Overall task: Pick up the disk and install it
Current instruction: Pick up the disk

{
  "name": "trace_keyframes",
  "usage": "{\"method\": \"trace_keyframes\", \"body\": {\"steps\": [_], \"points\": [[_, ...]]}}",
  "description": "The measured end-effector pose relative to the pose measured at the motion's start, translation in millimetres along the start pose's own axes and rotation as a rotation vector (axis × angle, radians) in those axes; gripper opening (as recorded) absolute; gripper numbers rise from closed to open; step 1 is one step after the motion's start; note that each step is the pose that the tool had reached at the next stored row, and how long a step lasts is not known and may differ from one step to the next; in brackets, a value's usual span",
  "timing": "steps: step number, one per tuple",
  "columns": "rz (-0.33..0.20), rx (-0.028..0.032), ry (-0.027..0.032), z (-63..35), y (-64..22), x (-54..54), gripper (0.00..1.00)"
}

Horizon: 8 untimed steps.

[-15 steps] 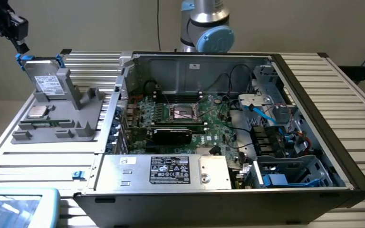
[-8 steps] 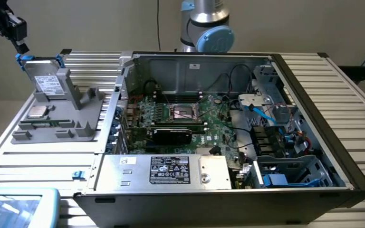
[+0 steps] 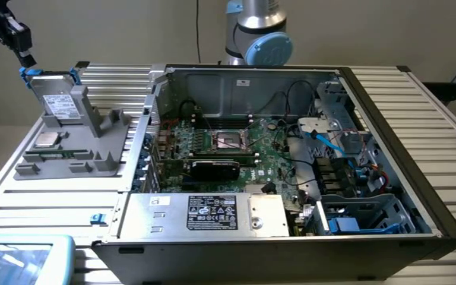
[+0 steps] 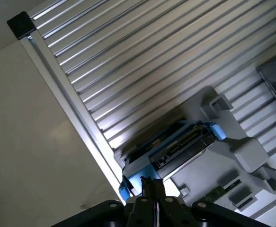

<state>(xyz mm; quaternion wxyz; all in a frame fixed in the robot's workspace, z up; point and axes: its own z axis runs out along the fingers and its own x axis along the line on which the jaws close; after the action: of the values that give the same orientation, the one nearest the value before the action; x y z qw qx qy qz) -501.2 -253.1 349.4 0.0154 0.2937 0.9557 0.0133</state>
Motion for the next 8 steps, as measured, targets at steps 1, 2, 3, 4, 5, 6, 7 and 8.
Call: {"method": "trace_keyframes", "body": {"steps": [1,2,3,4,5,6,7,8], "points": [[0.013,0.0009,0.0005,0.0,0.0,0.0,0.11],[0.026,0.0019,0.0011,0.0,0.0,0.0,0.11],[0.039,0.0030,0.0017,0.0,0.0,0.0,0.11],[0.052,0.0039,0.0023,0.0,0.0,0.0,0.11],[0.066,0.0049,0.0029,0.0,0.0,0.0,0.11],[0.079,0.0057,0.0031,0.0,0.0,0.1,0.11],[0.093,0.0063,0.0031,0.0,0.0,0.0,0.11],[0.106,0.0067,0.0029,0.0,0.0,0.0,0.11]]}}
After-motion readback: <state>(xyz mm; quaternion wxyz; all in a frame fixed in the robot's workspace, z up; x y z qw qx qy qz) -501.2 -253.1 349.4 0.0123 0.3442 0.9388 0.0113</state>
